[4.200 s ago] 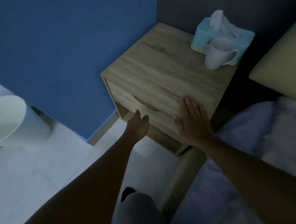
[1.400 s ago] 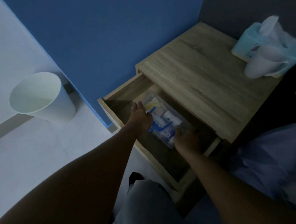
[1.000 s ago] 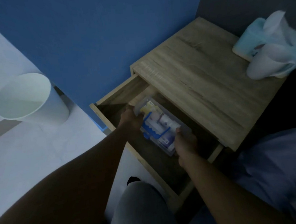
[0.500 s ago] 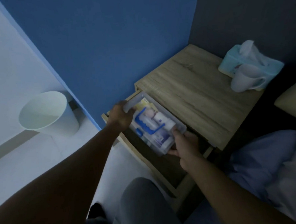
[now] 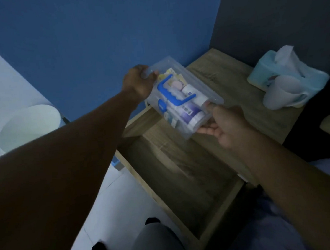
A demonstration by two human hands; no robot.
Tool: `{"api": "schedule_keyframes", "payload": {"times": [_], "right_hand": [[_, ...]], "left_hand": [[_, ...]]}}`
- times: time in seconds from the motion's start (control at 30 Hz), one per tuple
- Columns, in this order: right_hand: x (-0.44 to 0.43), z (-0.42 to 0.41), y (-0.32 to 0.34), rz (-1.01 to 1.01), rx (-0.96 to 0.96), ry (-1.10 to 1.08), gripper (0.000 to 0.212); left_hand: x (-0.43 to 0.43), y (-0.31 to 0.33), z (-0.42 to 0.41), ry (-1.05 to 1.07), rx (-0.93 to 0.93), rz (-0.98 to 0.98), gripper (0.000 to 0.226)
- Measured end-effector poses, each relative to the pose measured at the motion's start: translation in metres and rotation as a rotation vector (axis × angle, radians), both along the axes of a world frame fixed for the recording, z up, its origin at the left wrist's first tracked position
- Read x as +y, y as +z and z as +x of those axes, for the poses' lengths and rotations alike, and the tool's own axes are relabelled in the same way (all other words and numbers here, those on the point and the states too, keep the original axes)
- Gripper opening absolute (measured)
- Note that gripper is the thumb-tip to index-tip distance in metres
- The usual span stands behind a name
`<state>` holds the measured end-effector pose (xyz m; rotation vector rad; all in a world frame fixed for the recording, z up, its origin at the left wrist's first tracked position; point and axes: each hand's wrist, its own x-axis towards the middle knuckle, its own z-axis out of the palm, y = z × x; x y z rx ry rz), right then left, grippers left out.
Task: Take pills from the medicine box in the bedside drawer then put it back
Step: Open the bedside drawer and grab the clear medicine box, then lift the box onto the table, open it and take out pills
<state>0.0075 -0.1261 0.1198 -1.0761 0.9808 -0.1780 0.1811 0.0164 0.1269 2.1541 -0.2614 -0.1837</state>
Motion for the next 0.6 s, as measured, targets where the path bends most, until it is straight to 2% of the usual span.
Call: {"api": "schedule_keyframes", "payload": {"times": [0.33,0.5,0.6], "right_hand": [[-0.033,0.031,-0.003,-0.06,0.12,0.077,0.049],[-0.032,0.032,-0.013,-0.113,0.064,0.005,0.047],[-0.032,0.027,-0.018,-0.157,0.039,0.041,0.049]], "left_hand": [[-0.033,-0.032,0.037,-0.028,0.079,-0.081,0.038],[-0.037,-0.037,0.04,-0.036,0.061,-0.064,0.051],[-0.037,-0.037,0.04,-0.034,0.066,-0.051,0.057]]}}
